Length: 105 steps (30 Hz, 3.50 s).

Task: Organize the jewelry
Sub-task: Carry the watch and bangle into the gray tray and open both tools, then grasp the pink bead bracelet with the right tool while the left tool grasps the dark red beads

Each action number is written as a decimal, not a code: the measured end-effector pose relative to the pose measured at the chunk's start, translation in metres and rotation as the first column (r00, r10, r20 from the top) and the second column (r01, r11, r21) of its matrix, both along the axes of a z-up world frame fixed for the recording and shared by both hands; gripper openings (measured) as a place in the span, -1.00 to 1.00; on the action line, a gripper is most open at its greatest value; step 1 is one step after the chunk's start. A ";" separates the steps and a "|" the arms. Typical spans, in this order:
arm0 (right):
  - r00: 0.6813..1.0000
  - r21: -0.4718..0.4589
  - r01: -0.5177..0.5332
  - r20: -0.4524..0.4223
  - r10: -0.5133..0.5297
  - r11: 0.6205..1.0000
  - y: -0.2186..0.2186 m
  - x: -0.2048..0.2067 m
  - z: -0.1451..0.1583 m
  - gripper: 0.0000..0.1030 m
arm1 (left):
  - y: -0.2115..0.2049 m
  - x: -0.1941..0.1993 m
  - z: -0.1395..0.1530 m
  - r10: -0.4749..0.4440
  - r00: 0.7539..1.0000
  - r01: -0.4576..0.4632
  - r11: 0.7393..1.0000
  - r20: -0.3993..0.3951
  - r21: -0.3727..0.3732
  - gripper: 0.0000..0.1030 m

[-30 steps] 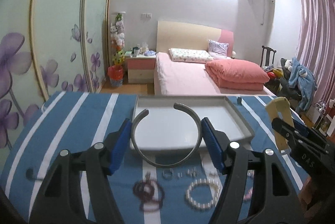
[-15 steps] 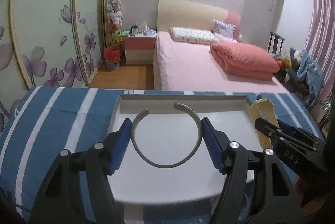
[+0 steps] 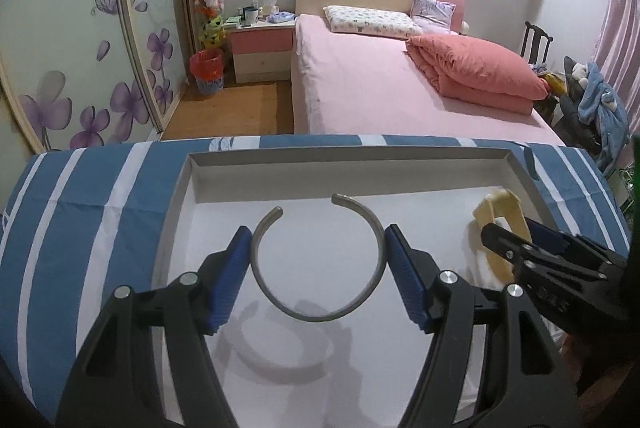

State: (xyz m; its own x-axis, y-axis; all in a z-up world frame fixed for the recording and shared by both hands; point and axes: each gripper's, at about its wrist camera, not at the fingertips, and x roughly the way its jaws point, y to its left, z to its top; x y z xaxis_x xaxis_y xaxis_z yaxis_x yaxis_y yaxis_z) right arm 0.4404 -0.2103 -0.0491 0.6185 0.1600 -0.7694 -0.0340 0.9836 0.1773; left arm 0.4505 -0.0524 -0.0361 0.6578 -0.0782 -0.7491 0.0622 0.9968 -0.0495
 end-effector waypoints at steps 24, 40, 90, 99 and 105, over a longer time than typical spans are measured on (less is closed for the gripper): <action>0.992 0.018 -0.024 0.128 0.022 1.000 -0.016 -0.069 0.037 0.31 | 0.028 -0.071 0.036 0.054 0.993 -0.052 0.998 0.104 -0.018 0.39; 0.996 -0.101 -0.061 0.061 0.067 0.993 -0.023 -0.201 0.000 0.33 | 0.064 -0.246 0.024 0.042 0.976 -0.041 0.999 0.216 -0.009 0.60; 1.000 -0.050 -0.004 0.028 0.005 0.999 -0.040 -0.209 -0.014 -0.73 | 0.067 -0.224 -0.024 -0.011 1.000 0.011 0.998 -0.002 -0.062 -0.83; 0.994 -0.045 -0.017 0.103 0.022 0.999 -0.036 -0.218 -0.004 -0.73 | 0.077 -0.242 0.018 -0.018 0.991 0.035 0.991 0.130 -0.130 -0.83; 0.986 -0.027 -0.037 0.162 0.041 0.999 -0.033 -0.226 0.009 -0.73 | 0.072 -0.256 0.042 -0.039 0.979 0.068 0.987 0.198 -0.146 -0.83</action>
